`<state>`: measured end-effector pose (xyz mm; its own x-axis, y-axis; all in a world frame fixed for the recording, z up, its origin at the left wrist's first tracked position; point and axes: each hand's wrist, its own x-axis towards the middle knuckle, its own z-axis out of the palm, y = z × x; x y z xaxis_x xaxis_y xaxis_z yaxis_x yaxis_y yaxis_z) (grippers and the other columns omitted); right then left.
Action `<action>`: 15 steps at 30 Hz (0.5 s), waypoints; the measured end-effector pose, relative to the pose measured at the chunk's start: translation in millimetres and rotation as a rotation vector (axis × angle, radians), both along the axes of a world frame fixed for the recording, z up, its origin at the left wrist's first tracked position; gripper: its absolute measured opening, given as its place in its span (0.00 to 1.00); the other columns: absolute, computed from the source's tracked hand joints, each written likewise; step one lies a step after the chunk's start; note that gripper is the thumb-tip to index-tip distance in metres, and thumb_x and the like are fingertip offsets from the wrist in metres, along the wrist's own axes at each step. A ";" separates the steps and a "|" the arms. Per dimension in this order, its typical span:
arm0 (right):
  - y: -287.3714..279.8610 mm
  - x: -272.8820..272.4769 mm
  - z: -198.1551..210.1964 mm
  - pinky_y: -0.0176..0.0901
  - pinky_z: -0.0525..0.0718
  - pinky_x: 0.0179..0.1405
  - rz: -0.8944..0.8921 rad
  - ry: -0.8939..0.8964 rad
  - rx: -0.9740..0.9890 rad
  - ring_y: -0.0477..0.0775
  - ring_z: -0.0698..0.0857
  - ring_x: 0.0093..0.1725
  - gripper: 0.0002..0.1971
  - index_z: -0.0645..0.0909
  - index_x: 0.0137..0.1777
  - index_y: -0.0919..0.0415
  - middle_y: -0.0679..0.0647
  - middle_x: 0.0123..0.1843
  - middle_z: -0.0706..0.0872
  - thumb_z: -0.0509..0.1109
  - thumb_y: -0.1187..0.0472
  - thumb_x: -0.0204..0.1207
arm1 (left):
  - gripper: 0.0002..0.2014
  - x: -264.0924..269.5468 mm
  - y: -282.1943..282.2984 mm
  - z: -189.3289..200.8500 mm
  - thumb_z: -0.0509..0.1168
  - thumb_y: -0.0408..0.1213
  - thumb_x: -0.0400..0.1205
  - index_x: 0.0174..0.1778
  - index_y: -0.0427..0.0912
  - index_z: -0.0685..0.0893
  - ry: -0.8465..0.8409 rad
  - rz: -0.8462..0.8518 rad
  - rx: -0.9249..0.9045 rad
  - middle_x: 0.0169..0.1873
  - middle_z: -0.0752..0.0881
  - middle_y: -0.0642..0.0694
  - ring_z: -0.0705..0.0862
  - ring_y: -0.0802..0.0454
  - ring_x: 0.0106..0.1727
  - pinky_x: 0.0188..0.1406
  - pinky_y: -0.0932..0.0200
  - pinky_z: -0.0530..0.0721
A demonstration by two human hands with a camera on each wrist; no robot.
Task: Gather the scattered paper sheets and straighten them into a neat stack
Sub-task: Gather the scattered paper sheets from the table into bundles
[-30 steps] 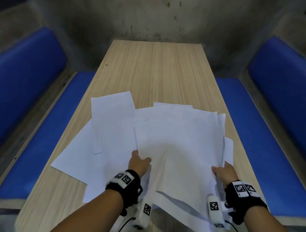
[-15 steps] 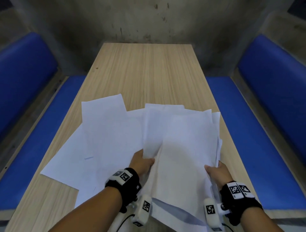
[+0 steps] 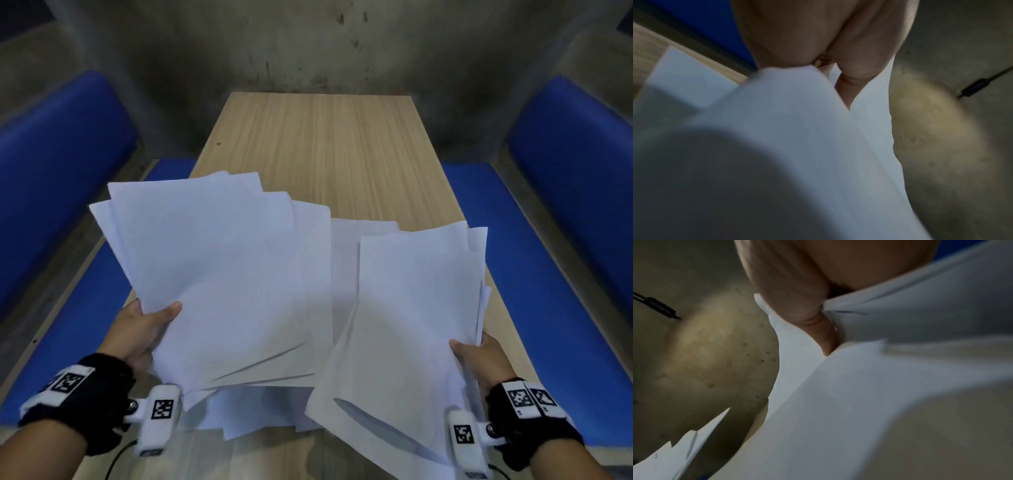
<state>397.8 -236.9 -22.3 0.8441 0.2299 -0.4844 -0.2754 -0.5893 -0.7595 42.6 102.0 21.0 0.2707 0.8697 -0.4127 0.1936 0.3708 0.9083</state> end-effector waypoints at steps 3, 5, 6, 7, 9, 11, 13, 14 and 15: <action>12.3 -4.3 6.9 0.55 0.82 0.56 0.060 0.010 0.015 0.66 0.85 0.49 0.13 0.78 0.61 0.67 0.66 0.50 0.86 0.65 0.71 0.77 | 0.22 -6.0 -0.2 3.7 0.64 0.25 0.80 0.72 0.34 0.76 -0.023 -0.018 -0.008 0.62 0.85 0.36 0.84 0.37 0.61 0.65 0.39 0.77; 19.8 -5.3 15.3 0.52 0.81 0.52 0.120 -0.019 0.010 0.64 0.84 0.45 0.10 0.79 0.57 0.64 0.63 0.45 0.86 0.64 0.71 0.77 | 0.20 -4.7 2.3 9.0 0.64 0.25 0.81 0.70 0.32 0.77 -0.030 -0.013 0.011 0.57 0.86 0.38 0.85 0.40 0.54 0.65 0.41 0.77; 22.1 -4.1 19.4 0.51 0.81 0.52 0.144 -0.046 0.000 0.64 0.84 0.46 0.10 0.78 0.56 0.63 0.63 0.46 0.86 0.64 0.70 0.77 | 0.19 -5.6 5.1 12.8 0.65 0.26 0.81 0.69 0.32 0.78 -0.045 0.005 0.022 0.54 0.87 0.40 0.86 0.42 0.52 0.65 0.41 0.77; 23.2 -2.1 24.5 0.51 0.80 0.52 0.169 -0.074 -0.012 0.64 0.84 0.47 0.09 0.78 0.55 0.62 0.64 0.47 0.86 0.64 0.70 0.77 | 0.18 -7.1 8.5 16.8 0.64 0.26 0.81 0.68 0.32 0.79 -0.061 0.019 0.026 0.53 0.87 0.41 0.86 0.44 0.50 0.65 0.42 0.77; 22.6 3.4 34.1 0.50 0.81 0.49 0.216 -0.119 -0.037 0.64 0.84 0.45 0.08 0.80 0.53 0.64 0.65 0.46 0.86 0.63 0.70 0.76 | 0.17 -10.5 15.8 22.1 0.65 0.27 0.81 0.67 0.32 0.79 -0.075 0.021 0.031 0.54 0.87 0.41 0.86 0.45 0.50 0.62 0.44 0.79; 22.2 6.7 40.2 0.54 0.82 0.48 0.252 -0.122 -0.043 0.64 0.84 0.42 0.09 0.81 0.52 0.65 0.66 0.43 0.86 0.62 0.69 0.75 | 0.17 -10.8 16.8 22.9 0.65 0.27 0.80 0.65 0.32 0.80 -0.085 -0.005 0.031 0.57 0.87 0.39 0.87 0.45 0.51 0.54 0.49 0.83; 25.8 4.8 40.7 0.55 0.83 0.48 0.246 -0.063 -0.006 0.63 0.85 0.42 0.07 0.81 0.51 0.64 0.64 0.42 0.87 0.64 0.68 0.75 | 0.16 -2.4 8.3 20.2 0.65 0.25 0.80 0.65 0.33 0.81 -0.100 -0.043 0.028 0.54 0.89 0.40 0.89 0.46 0.48 0.45 0.52 0.88; 29.2 1.8 38.2 0.55 0.83 0.49 0.225 -0.009 0.031 0.63 0.86 0.43 0.07 0.80 0.52 0.64 0.62 0.42 0.87 0.66 0.69 0.75 | 0.15 5.0 0.5 16.8 0.64 0.24 0.80 0.63 0.35 0.82 -0.107 -0.072 0.021 0.51 0.91 0.43 0.91 0.49 0.45 0.40 0.55 0.90; 33.7 -2.0 34.5 0.55 0.84 0.51 0.203 0.050 0.065 0.63 0.87 0.45 0.09 0.80 0.55 0.64 0.61 0.43 0.88 0.68 0.69 0.75 | 0.14 14.0 -9.0 11.9 0.64 0.23 0.80 0.61 0.35 0.82 -0.109 -0.107 0.011 0.48 0.91 0.44 0.92 0.51 0.41 0.37 0.58 0.91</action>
<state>395.7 -203.3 12.3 0.7527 0.4248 -0.5030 -0.1940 -0.5870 -0.7860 56.6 93.0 32.9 0.4049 0.8376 -0.3667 0.1321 0.3433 0.9299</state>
